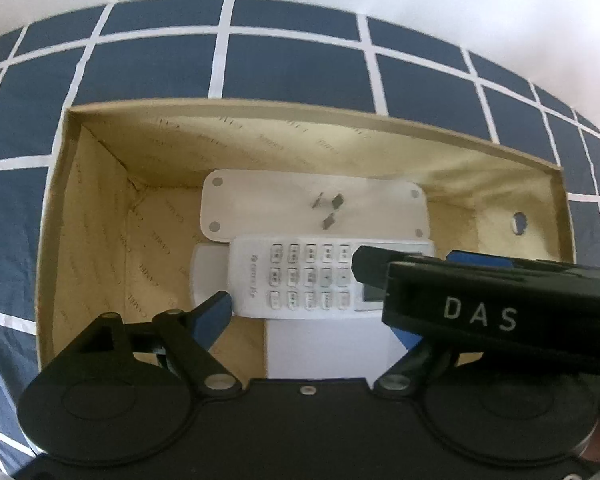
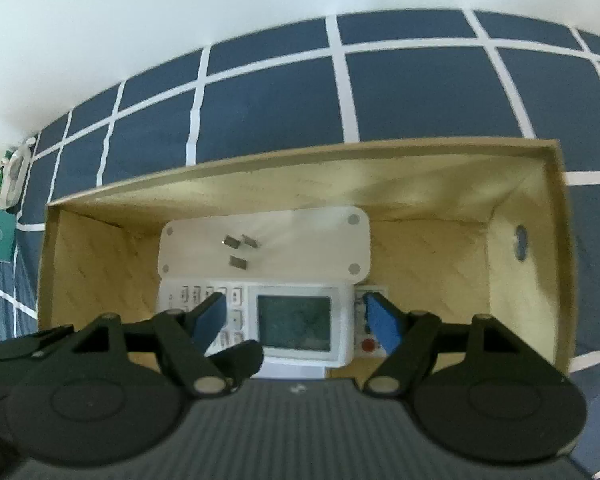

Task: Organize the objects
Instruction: 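Lower the GREE remote onto the power strip inside the box, then open the right tool and withdraw it from the box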

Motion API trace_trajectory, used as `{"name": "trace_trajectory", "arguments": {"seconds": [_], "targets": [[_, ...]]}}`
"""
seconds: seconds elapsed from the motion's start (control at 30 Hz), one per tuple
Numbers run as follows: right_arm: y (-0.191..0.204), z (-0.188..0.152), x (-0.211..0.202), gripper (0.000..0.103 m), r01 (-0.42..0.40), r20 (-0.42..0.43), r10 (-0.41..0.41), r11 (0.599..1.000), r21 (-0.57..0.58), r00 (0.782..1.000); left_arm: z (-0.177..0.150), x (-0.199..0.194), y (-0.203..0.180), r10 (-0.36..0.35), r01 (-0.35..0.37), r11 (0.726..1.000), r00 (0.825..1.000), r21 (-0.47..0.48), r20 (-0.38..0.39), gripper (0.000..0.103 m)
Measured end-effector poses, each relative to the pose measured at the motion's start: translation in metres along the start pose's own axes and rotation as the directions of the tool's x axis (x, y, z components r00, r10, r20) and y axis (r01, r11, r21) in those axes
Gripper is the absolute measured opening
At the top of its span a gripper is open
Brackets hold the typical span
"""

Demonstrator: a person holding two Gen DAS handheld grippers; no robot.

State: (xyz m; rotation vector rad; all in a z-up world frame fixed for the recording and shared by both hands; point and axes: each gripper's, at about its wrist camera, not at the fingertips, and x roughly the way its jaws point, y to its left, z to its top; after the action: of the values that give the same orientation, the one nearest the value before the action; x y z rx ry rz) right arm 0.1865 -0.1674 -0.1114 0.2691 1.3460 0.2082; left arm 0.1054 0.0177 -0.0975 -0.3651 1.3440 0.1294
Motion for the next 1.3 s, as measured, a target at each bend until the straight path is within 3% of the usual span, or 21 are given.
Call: {"name": "trace_trajectory", "arguments": {"seconds": [0.43, 0.8, 1.3], "targets": [[-0.016, -0.021, -0.071, 0.089, 0.022, 0.112, -0.023, 1.000, 0.011, 0.993, -0.021, -0.049, -0.038, -0.019, 0.015, 0.998, 0.997, 0.056, 0.078, 0.093], [-0.042, -0.063, -0.134, 0.103, 0.037, 0.221, -0.054, 0.996, 0.080, 0.974, -0.057, -0.085, -0.086, -0.023, 0.000, 0.984, 0.991, 0.177, 0.131, 0.102], [-0.142, -0.131, -0.195, 0.103, 0.079, 0.290, -0.163, 0.956, 0.282, 0.943, -0.098, -0.078, -0.185, -0.049, 0.005, 0.939, 0.991, 0.343, 0.121, 0.103]]}}
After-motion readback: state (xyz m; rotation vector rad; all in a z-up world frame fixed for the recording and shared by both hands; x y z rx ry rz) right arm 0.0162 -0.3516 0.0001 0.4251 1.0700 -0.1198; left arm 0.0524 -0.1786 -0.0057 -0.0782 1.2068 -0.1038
